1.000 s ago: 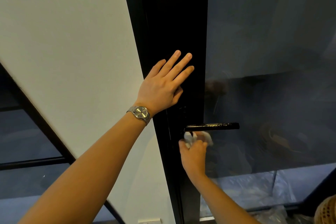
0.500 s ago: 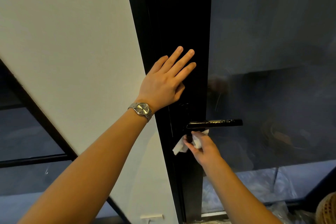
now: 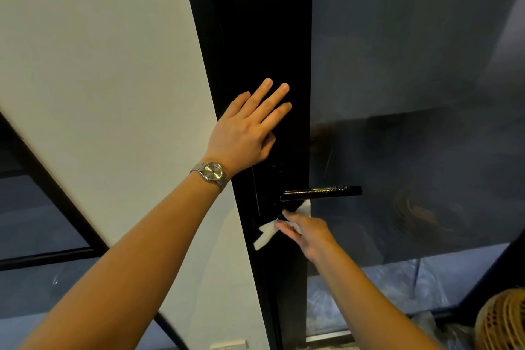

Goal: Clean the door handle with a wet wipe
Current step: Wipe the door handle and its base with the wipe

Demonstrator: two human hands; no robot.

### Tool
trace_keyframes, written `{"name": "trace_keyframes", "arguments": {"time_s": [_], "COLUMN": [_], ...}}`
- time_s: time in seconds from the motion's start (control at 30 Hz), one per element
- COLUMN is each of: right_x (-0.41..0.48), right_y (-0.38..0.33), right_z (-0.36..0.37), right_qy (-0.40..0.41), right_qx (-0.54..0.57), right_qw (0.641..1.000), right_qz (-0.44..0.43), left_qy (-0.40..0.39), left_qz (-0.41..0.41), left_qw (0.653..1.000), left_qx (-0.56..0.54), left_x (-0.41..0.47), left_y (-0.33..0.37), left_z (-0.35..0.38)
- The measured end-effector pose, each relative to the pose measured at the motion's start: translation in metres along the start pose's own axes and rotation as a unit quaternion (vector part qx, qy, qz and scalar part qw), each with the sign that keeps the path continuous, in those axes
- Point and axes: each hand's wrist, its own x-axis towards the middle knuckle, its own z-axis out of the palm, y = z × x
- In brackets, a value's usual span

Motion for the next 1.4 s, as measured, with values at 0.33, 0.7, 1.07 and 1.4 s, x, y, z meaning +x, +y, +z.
{"name": "trace_keyframes", "arguments": {"time_s": [0.33,0.7,1.07,1.4], "right_x": [0.010,0.022,0.013,-0.011], "right_y": [0.038,0.026,0.011,-0.018], "right_z": [-0.017,-0.024,-0.024,-0.047], "right_qy": [0.015,0.052,-0.067,0.102], "right_qx": [-0.655,-0.706,-0.658,-0.194], "right_qw": [0.556,0.475,0.596,0.945], "right_qz": [-0.510,-0.523,-0.456,-0.242], "left_qy": [0.009,0.019,0.006,0.010], "left_qz": [0.002,-0.001,-0.009,-0.053], "left_qw": [1.000,1.000,1.000,0.997], "left_qx": [-0.002,0.013,-0.001,-0.054], "left_x": [0.000,0.000,-0.001,0.001], "left_y": [0.000,0.001,0.001,0.011], "left_z": [0.002,0.004,0.002,-0.003]}}
